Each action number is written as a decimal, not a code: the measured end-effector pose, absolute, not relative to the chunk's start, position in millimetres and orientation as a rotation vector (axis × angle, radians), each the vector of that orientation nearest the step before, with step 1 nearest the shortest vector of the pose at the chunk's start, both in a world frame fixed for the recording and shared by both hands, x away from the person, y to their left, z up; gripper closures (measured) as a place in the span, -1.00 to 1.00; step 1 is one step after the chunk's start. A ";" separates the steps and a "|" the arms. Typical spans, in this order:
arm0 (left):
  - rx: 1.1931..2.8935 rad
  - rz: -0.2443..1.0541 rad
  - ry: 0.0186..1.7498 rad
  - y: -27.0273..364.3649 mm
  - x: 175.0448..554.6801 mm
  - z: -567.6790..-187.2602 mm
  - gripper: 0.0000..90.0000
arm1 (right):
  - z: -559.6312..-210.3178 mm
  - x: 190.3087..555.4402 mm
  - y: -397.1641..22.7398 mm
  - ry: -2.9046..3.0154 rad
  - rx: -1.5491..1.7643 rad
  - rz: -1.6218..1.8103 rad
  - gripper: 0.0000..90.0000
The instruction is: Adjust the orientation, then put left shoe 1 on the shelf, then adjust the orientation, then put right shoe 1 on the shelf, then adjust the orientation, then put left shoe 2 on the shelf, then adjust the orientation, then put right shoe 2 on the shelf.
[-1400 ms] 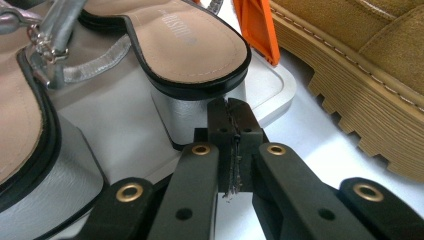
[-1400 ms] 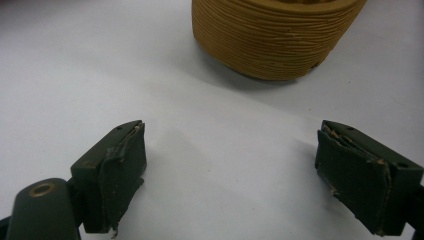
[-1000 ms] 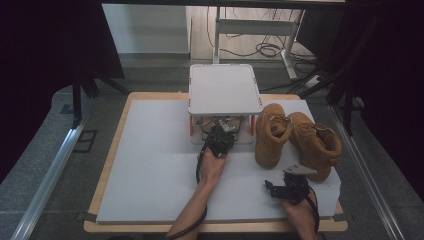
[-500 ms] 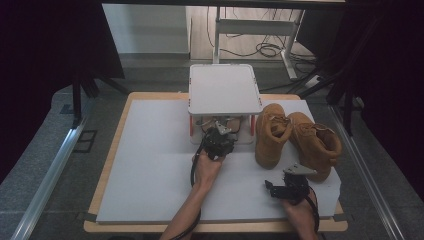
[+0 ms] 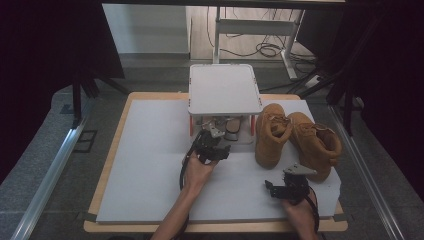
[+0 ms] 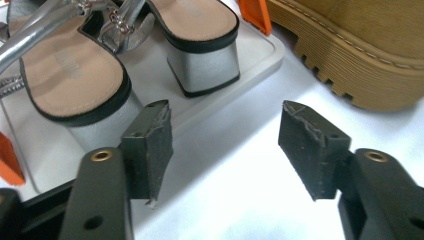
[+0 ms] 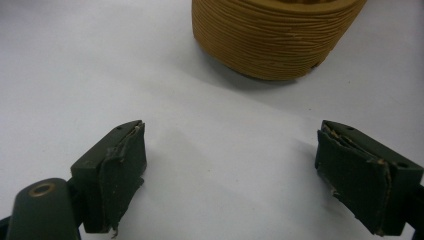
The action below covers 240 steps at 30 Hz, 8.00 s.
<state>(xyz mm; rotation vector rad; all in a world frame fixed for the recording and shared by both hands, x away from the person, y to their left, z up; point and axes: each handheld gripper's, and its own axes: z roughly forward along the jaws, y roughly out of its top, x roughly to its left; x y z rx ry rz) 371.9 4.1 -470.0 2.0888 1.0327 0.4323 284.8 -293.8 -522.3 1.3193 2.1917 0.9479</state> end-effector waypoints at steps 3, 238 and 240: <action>2.075 0.399 1.037 11.1 369.0 -469.8 -0.24 | -522.3 284.8 -293.8 2.192 1.319 0.947 -0.71; 2.154 0.405 1.081 123.9 294.1 -524.3 -0.70 | -464.0 354.6 -276.9 1.566 1.385 1.057 -1.00; 2.154 0.404 1.081 123.9 294.1 -524.3 -0.70 | -463.9 355.4 -277.1 1.564 1.392 1.047 -1.00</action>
